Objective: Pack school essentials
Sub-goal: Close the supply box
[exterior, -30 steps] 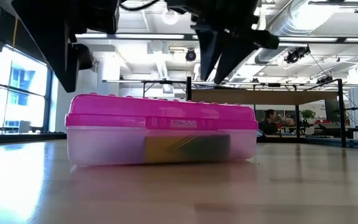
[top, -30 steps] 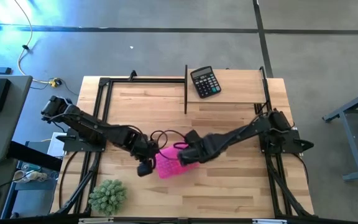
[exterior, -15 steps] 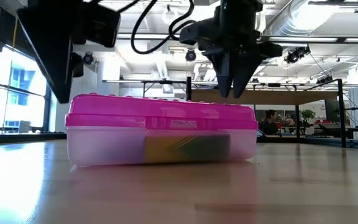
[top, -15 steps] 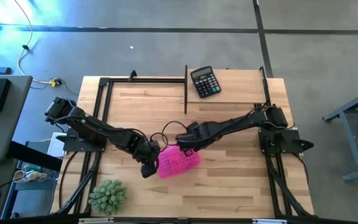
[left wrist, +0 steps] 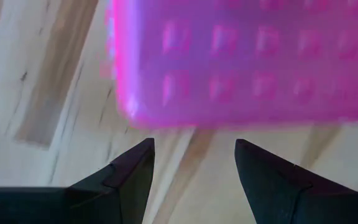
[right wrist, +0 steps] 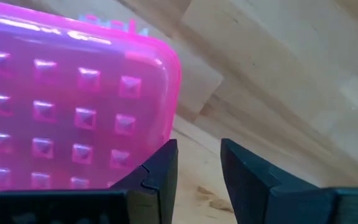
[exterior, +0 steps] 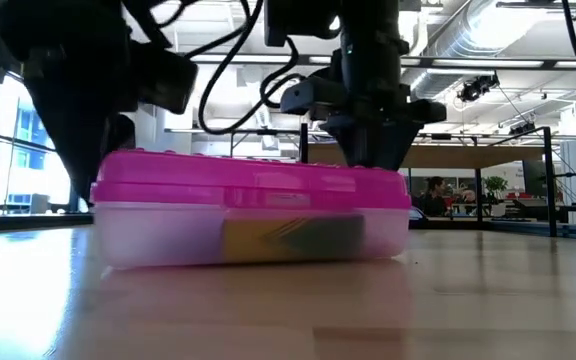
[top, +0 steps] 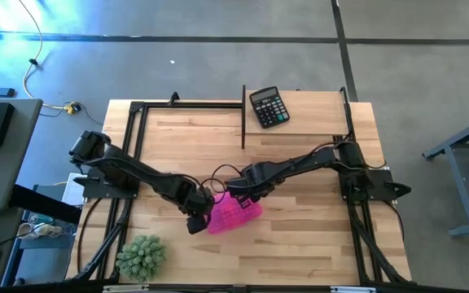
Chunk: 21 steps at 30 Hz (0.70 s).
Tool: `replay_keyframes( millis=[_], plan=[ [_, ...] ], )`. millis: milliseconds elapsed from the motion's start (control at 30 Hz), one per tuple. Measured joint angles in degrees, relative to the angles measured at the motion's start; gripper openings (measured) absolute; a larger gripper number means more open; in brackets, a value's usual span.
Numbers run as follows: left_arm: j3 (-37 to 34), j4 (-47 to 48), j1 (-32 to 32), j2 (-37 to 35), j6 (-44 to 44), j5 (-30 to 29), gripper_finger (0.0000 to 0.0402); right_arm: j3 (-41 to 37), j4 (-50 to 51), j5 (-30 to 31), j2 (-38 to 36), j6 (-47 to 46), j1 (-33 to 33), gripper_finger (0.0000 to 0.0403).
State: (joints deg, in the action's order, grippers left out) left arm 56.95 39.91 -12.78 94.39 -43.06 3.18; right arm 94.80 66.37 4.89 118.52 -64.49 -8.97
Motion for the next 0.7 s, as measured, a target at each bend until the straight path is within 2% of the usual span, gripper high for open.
replay_keyframes(
  millis=[167,700],
  plan=[
    [0.11,-0.67,1.21,2.62,2.25,-1.26,0.0211,-0.02,0.63,-1.02,-0.11,-2.83,-0.90,0.0114],
    [0.11,0.64,7.94,2.77,9.91,-2.21,0.0211,-0.04,0.68,-5.89,-0.43,-13.40,-6.35,0.0114]
  ],
)
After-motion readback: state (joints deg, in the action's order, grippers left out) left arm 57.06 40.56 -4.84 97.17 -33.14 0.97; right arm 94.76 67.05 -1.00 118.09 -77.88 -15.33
